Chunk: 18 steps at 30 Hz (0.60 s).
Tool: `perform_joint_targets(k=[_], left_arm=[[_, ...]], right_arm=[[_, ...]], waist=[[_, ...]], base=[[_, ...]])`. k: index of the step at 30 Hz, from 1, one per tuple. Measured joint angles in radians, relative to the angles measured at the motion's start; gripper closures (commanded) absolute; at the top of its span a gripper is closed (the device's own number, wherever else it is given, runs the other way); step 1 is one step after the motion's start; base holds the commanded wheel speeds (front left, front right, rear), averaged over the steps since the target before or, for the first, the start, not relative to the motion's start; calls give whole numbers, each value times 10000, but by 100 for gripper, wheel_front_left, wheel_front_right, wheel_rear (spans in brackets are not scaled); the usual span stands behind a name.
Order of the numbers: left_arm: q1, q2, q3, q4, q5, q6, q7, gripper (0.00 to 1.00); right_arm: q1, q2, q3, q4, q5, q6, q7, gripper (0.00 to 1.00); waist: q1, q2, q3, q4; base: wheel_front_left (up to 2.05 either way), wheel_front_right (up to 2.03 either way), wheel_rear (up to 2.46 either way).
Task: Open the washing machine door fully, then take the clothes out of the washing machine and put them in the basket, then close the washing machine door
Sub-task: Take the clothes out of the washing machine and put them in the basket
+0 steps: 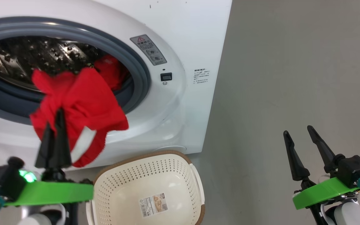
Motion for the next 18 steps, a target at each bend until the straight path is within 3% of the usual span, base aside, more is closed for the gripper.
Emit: perform_joint_targets(k=[6,18], left_arm=[[239,-27,-560,894,-499,77,-40,100],[-499,-98,-1181,4725,-1507,163,282,100]], right_arm=[[-5,0,-27,-19,0,0,0,0],[-435,-23,-12,-144,2,0,0,0]], waist=[[-1,0,268,-25],[-1,0,1219,-145]], base=[[0,0,0],[0,0,0]])
